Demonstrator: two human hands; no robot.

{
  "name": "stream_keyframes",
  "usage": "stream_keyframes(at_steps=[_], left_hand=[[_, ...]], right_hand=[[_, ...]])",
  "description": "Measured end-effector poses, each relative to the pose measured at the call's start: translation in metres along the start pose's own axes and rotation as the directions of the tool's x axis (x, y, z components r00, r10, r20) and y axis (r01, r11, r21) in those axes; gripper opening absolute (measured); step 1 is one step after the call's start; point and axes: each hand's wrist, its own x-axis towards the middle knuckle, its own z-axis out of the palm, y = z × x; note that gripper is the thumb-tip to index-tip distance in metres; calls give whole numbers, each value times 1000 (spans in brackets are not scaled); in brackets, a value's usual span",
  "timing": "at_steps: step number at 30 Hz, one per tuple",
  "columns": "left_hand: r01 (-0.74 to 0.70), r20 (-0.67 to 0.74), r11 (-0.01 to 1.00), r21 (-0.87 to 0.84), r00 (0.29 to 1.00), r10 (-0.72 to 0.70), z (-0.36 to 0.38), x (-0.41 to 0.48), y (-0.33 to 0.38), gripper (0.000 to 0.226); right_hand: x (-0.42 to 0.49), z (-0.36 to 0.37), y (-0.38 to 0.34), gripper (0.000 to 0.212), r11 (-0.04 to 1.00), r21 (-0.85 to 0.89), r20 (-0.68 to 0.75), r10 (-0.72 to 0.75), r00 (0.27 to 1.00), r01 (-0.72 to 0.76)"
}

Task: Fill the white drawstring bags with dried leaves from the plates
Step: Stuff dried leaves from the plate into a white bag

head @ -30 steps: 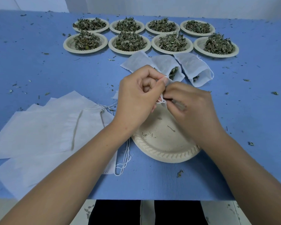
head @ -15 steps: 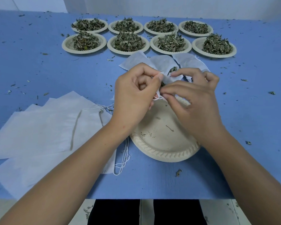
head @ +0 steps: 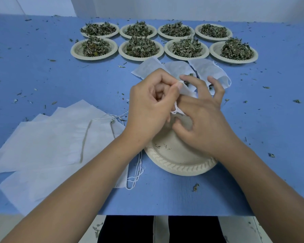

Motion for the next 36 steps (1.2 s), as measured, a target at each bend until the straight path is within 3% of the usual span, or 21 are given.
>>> stream_keyframes(at_steps=[3, 7, 10, 13, 16, 19, 22, 26, 28, 32, 36], left_hand=[[25, -87, 999, -42, 996, -28, -3, 5, -2, 20], [34, -143, 996, -77, 989, -45, -8, 7, -5, 20], [34, -77, 995, -97, 996, -42, -6, 5, -2, 18], [-5, 51, 996, -85, 999, 9, -4, 1, 0, 20], [-54, 88, 997, -61, 994, 60, -6, 2, 2, 22], [-182, -15, 981, 68, 983, 184, -10, 6, 0, 24], [-356, -197, 883, 307, 884, 425, -18, 16, -7, 27], [-385, -253, 770, 509, 788, 562, -37, 32, -20, 11], [-341, -155, 706, 621, 829, 537, -48, 42, -33, 12], [-124, -30, 708, 696, 979, 202, -62, 54, -58, 13], [-123, 68, 730, 673, 992, 104, -62, 50, -66, 12]], right_hand=[[0, -5, 5, 18, 998, -69, -146, -21, 989, 11], [2, -9, 8, 10, 991, -127, -310, -67, 948, 29], [1, -5, 6, 14, 995, -103, -228, -31, 973, 8], [0, -1, 3, 17, 1000, -22, -34, -13, 999, 12], [-3, 1, 4, 23, 1000, -19, 123, -14, 992, 16], [-3, 1, 5, 28, 999, 50, 107, 5, 994, -10], [-1, -1, 8, 61, 981, 194, 90, -15, 996, -3], [0, 2, 12, 68, 961, 269, 146, -98, 984, 56], [-1, 3, 15, 61, 955, 297, 152, -71, 986, 23], [-2, -1, 22, 46, 920, 378, 158, 40, 987, -98], [-4, -2, 25, 35, 897, 405, 176, 116, 978, -179]])
